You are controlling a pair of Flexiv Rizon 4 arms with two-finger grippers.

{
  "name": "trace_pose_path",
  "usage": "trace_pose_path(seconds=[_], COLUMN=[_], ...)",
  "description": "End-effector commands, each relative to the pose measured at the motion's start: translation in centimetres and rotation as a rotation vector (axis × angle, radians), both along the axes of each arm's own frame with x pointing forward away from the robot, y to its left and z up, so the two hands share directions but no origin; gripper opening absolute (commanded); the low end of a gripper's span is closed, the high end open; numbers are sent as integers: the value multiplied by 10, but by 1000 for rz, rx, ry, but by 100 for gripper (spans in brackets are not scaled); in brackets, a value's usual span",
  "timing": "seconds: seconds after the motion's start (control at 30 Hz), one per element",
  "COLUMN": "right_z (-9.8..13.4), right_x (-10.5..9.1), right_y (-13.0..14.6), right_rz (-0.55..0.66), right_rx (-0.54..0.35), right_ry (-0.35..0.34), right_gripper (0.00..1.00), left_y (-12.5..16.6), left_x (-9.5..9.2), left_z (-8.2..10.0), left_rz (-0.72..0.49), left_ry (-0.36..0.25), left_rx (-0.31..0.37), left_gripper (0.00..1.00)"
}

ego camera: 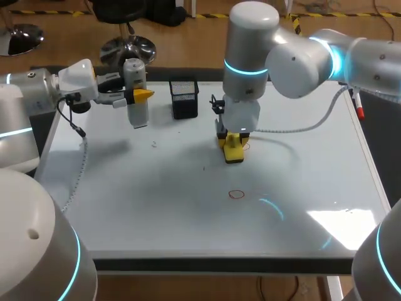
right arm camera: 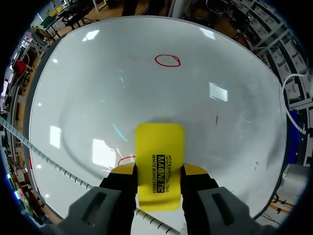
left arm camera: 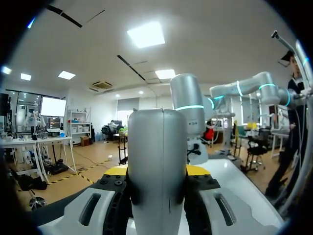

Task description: Pick up the inspection probe, press it on each red-marked spot on the whiteboard one by one, put down the probe, pick up the eraser, and wipe off all the red marks.

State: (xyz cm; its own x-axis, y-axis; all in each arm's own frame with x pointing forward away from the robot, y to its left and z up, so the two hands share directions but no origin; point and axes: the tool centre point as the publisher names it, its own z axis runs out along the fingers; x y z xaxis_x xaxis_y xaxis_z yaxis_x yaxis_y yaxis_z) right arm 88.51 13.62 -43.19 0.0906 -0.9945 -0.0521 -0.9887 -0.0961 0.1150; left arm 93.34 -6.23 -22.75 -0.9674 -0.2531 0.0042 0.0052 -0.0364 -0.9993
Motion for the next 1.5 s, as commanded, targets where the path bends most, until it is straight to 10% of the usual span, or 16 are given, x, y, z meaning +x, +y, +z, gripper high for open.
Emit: trace_pose_path(seconds=[0.03,1.5], right_z=[-7,-19], right_x=[1,0], right_y=[-5,-87], right_rz=[-3,-120], right_rx=[-1,-83], right_ry=[0,23], right_gripper=[0,0], left_y=[0,0], left_x=[0,0], left_z=[1,1], left_rz=[1,1], left_ry=[-1,-1], left_rx=[0,0], left_gripper=[0,0])
